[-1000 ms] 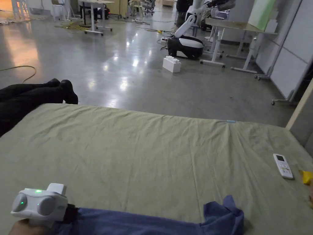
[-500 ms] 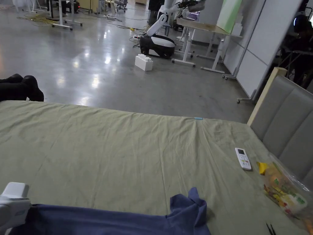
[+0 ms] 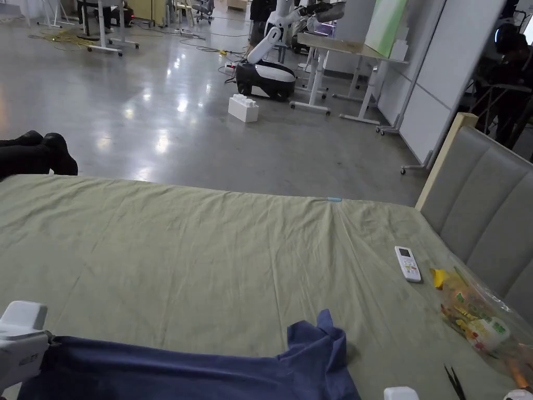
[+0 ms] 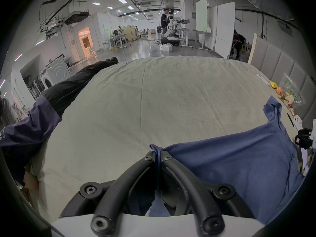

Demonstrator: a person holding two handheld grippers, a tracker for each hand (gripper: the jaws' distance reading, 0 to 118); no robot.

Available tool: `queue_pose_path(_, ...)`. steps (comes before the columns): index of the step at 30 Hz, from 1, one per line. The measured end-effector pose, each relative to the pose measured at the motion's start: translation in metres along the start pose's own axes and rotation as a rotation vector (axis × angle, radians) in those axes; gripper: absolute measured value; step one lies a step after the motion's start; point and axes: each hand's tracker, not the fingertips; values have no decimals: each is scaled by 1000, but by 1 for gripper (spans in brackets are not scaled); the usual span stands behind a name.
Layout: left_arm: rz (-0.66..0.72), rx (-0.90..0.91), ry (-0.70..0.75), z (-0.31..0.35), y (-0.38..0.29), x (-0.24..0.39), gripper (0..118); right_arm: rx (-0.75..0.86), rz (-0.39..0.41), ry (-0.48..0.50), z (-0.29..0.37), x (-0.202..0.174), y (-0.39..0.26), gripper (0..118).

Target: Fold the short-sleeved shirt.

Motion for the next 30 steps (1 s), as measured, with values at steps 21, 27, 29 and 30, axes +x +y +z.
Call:
queue_pose_path(21,12,-35,2,-18,-11,-2,5,-163,-25,48,-100,-10,58,66)
queue_pose_path(27,-2,-52,1,-22,-17,4,5,-144,-98,57,-95,-3,52,19)
queue_pose_path(29,4,-58,3,-24,-18,5,5,-141,-55,53,-96,-7,51,16)
queue_pose_path(30,9,-60,2,-23,-20,6,5,-141,-49,53,-97,-8,51,16)
